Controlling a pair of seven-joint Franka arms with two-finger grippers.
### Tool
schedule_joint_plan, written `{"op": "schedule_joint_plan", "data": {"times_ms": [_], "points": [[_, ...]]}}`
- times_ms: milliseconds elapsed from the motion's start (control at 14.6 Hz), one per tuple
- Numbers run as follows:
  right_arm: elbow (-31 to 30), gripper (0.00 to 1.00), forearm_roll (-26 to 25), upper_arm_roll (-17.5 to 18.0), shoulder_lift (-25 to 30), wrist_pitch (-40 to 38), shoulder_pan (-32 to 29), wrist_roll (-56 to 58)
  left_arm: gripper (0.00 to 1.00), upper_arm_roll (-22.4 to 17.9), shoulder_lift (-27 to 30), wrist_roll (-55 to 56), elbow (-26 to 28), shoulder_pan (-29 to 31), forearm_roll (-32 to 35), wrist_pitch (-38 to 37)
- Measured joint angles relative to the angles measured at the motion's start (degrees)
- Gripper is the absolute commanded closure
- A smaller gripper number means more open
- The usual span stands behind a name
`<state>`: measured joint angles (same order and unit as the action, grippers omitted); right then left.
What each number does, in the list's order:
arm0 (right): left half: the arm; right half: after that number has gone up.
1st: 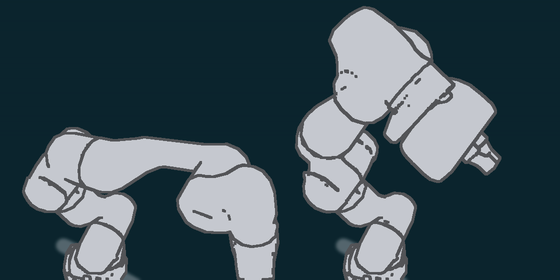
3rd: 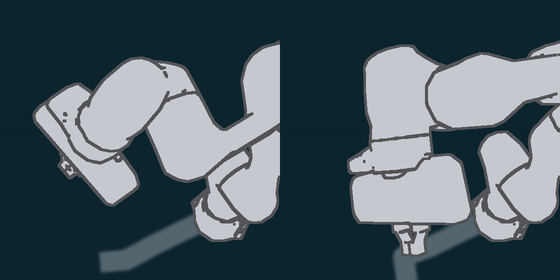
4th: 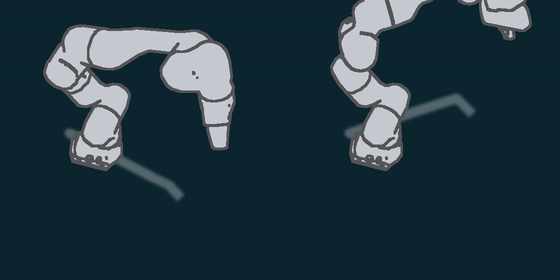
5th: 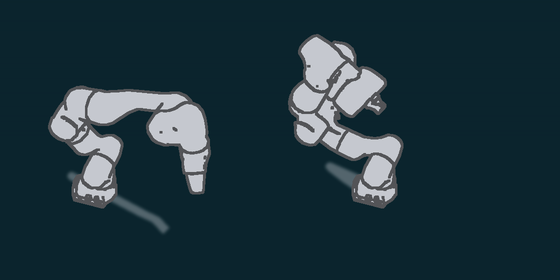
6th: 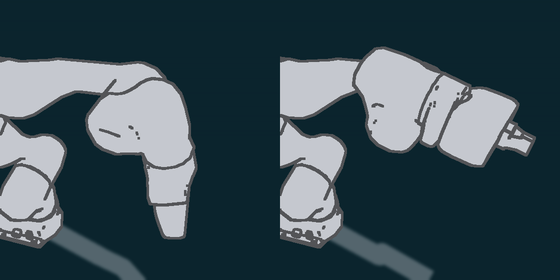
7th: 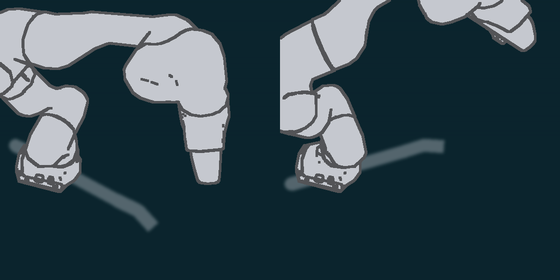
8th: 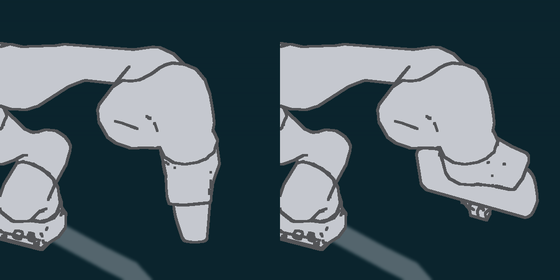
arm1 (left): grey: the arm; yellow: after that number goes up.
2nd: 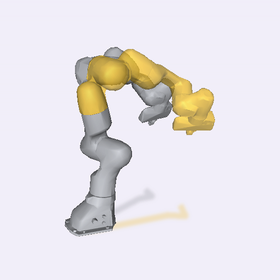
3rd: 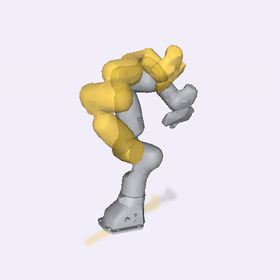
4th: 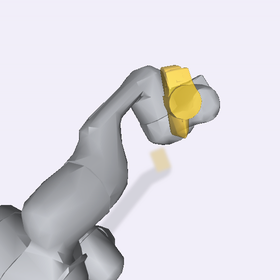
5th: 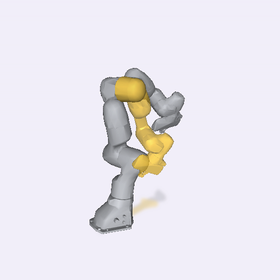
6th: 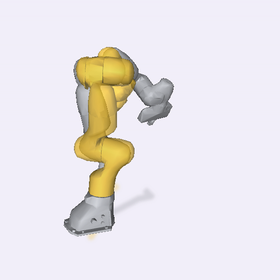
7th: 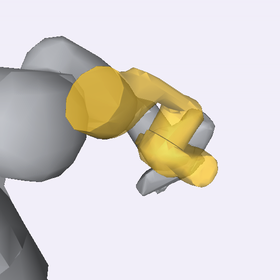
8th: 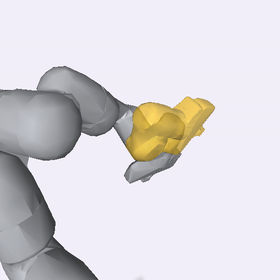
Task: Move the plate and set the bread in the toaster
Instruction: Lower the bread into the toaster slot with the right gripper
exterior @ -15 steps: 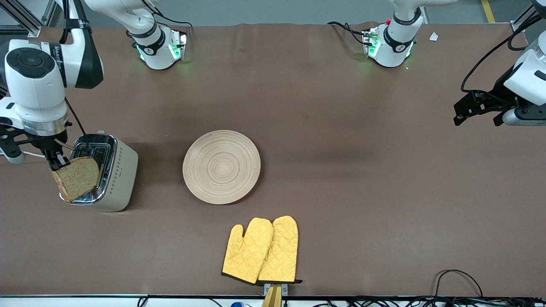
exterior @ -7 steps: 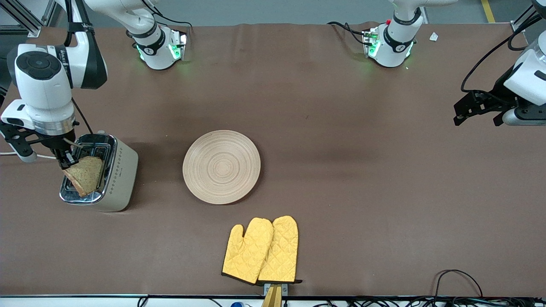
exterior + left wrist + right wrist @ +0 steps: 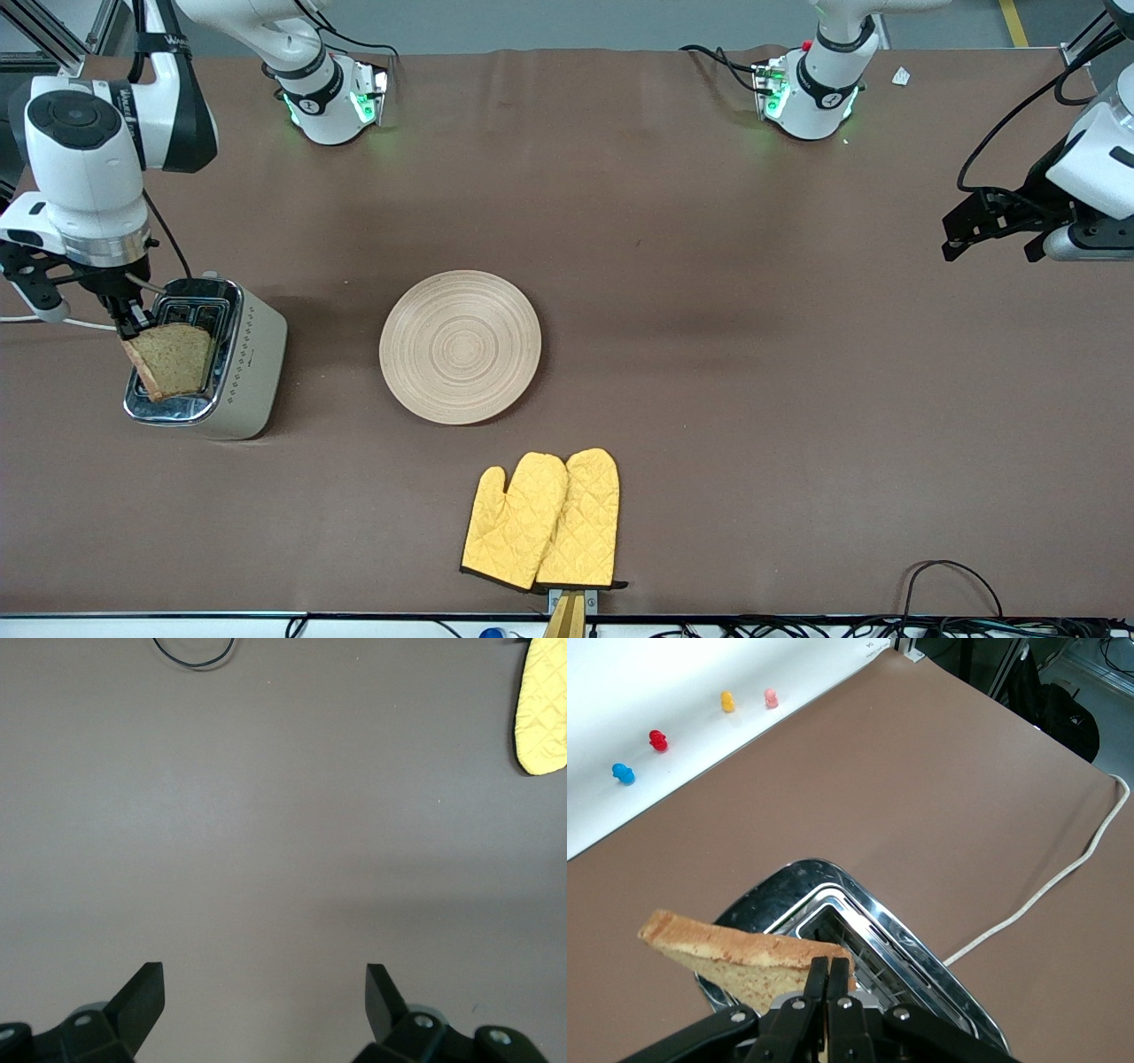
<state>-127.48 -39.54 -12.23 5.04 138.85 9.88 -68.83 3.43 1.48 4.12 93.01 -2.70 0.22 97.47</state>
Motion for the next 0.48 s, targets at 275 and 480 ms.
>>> {"op": "schedule_joint_plan", "data": {"times_ms": [275,480], "points": [[-2.23,0.41,-0.07,-0.02,1.26,0.26,-0.4,-0.03,0.0,0.0,0.0,0.0,0.0,0.0,0.0,0.0],[-2.48,0.0,-0.09,-0.06,1.27,0.25,-0.58,-0.18,0.0,0.0,0.0,0.0,0.01,0.0,0.0,0.0]]}}
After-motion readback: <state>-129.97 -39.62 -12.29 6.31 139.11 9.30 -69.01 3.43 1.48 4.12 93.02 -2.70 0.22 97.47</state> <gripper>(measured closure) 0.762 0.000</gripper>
